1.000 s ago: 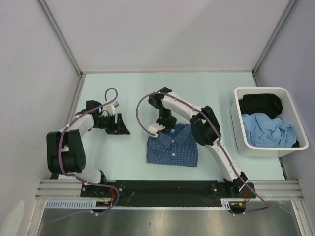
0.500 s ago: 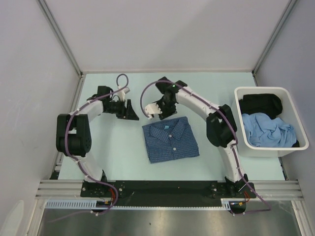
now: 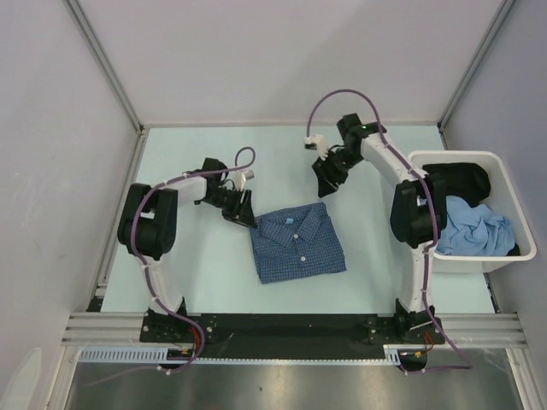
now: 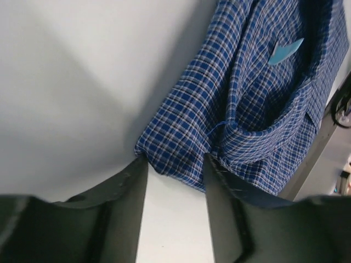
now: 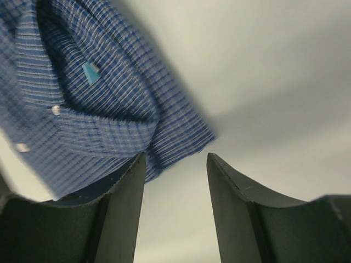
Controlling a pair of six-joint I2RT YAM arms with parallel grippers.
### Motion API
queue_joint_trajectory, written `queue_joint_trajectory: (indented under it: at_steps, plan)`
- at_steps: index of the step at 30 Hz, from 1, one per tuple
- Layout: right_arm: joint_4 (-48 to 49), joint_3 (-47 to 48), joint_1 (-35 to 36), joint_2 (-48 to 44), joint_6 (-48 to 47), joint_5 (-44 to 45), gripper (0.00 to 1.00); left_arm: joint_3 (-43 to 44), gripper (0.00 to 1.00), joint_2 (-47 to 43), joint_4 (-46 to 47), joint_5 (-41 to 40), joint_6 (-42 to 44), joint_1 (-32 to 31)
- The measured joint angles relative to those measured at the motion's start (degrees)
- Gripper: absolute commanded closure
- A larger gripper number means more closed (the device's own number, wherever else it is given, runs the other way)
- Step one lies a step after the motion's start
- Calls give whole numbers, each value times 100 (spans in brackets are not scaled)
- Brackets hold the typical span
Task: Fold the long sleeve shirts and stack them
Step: Fold the shirt
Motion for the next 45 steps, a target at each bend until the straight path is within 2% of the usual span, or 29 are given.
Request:
queue_joint_trajectory:
  at_steps: [1,2,5,7,9,11,13,15,27,36,45]
  plan:
    - [-20,-216,-177,-37,330,-254,46,15,71,63,-48,0,20,-50]
    - [-24,-457,-352,-79,619,-452,46,42,82,153,-85,0,24,-83]
    - [31,-1331,-787,-238,1294,-946,46,358,96,520,-267,42,35,-116]
    - [170,-1821,-933,-332,1633,-1152,46,726,96,789,-431,83,55,-116]
    - [326,-2253,-960,-457,1954,-1290,50,1147,86,1019,-520,72,94,-120]
    - [498,-2529,-914,-623,2223,-1375,54,1399,67,1115,-476,-4,192,-122]
    - [680,-2623,-879,-780,2446,-1440,55,1453,64,1097,-466,-48,321,-107]
    - [920,-2675,-857,-925,2651,-1467,56,1440,56,1062,-483,-22,339,-66]
    - [1637,-2833,-962,-1069,3058,-1537,57,634,47,-330,-516,398,105,315]
    - [1779,-3095,-754,-826,2997,-1434,56,107,46,-291,-557,415,-68,129]
    - [2039,-3497,-516,-820,3018,-1283,58,44,52,-70,-448,507,-192,-81]
